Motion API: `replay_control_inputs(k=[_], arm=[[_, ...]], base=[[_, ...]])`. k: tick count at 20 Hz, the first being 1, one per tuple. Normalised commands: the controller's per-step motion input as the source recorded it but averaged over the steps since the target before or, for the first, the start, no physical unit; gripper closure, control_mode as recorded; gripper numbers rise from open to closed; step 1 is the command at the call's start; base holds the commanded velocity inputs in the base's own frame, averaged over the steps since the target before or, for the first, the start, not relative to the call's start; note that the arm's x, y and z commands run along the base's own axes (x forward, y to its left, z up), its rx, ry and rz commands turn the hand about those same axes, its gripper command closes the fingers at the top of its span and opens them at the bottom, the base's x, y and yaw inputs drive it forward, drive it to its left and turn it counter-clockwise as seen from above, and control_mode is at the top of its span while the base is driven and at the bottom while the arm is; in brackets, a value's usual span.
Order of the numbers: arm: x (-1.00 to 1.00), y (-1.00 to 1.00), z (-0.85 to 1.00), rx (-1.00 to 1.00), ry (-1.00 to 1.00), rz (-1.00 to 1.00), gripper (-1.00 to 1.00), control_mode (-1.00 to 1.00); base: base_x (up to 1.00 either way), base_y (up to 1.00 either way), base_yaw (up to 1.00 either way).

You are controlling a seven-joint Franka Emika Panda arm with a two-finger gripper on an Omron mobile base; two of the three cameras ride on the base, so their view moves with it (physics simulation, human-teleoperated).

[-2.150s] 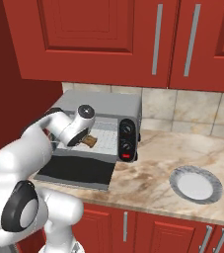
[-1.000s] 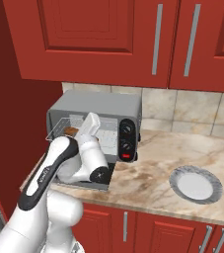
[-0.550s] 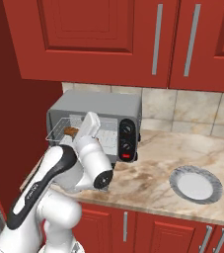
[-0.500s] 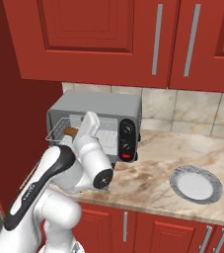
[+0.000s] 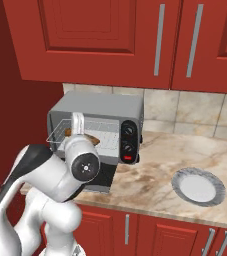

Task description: Pull the toaster oven rack outwards. Pick up the baguette from the plate and place it on the toaster oven rack. Close the toaster oven door fully and set the temperature to the lowest setting.

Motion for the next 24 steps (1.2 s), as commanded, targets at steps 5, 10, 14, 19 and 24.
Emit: replay_control_inputs(k=[5,10,14,19,24], arm=[[0.0,0.47,-0.13,-0.54,0.05,0.17,-1.0,-1.0],[0.0,0.44,-0.11,-0.54,0.08,0.22,-1.0,-1.0],[0.0,0.28,-0.1,-0.48,0.04,0.19,-1.0,-1.0],[0.0,0.17,-0.11,-0.48,0.07,0.18,-1.0,-1.0],[-0.03,0.13,-0.07,-0.44,0.06,0.16,-1.0,-1.0]], base=[[0.0,0.0,0.0],[0.0,0.0,0.0],[0.0,0.0,0.0],[0.0,0.0,0.0],[0.0,0.0,0.0]])
